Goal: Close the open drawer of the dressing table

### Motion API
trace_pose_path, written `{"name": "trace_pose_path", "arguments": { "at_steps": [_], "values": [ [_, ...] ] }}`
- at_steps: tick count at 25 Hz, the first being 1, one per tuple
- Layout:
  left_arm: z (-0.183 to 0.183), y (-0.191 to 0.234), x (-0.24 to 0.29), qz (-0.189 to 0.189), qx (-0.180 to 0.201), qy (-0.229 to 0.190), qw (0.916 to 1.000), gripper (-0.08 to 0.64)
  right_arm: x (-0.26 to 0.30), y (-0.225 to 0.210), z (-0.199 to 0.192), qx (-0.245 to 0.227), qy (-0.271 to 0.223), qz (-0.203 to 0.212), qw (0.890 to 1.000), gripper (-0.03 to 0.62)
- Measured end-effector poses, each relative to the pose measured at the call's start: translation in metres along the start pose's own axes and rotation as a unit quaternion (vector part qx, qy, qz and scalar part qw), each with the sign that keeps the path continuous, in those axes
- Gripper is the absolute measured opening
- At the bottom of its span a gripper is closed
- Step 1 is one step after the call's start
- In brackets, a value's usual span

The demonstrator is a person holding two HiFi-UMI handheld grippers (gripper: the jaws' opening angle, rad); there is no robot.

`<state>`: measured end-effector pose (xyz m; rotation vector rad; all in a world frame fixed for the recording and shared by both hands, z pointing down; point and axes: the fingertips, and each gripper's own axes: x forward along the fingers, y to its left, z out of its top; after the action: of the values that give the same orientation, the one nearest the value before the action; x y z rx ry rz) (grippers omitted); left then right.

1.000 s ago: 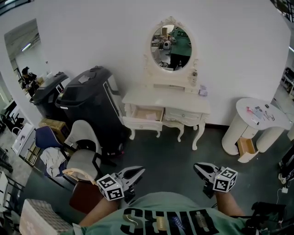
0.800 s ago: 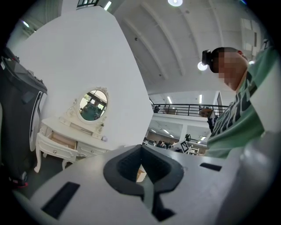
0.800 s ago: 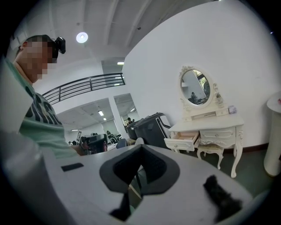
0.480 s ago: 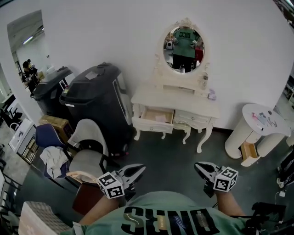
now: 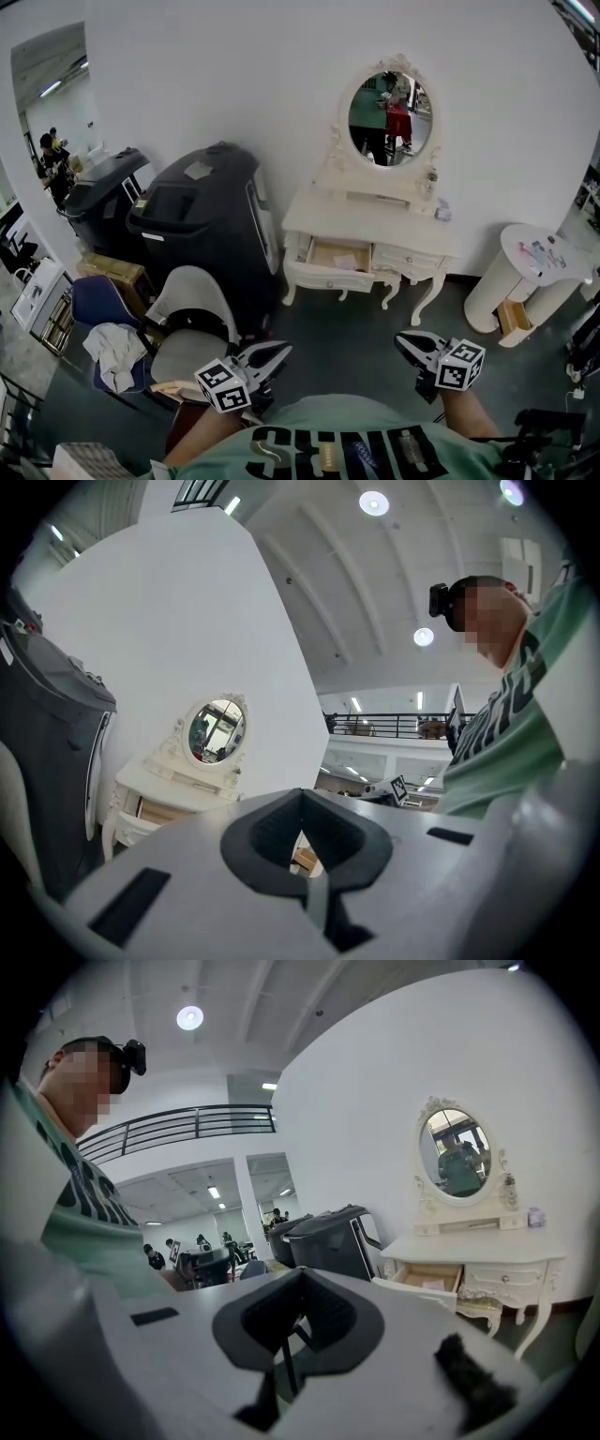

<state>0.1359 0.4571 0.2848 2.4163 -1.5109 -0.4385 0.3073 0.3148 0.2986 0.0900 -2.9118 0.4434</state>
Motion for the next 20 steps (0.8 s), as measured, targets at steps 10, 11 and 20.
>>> {"name": "trace_pose_path", "arguments": {
  "at_steps": [10,11,20],
  "values": [
    [0.006,0.051,-0.023,-0.006,-0.018,0.011,0.9998,0.008,0.053,0.008,-0.01,0.011,0.024,-0.004,1.0,0.012],
    [0.006,0.056,-0.02,-0.003,-0.024,0.009,0.9997,0.008,0.054,0.004,-0.01,0.014,0.027,-0.004,1.0,0.012],
    [0.004,0.071,0.053,0.035,-0.007,0.005,0.9994,0.008,0.055,-0.075,0.006,0.018,0.03,0.044,0.998,0.012]
  ]
}}
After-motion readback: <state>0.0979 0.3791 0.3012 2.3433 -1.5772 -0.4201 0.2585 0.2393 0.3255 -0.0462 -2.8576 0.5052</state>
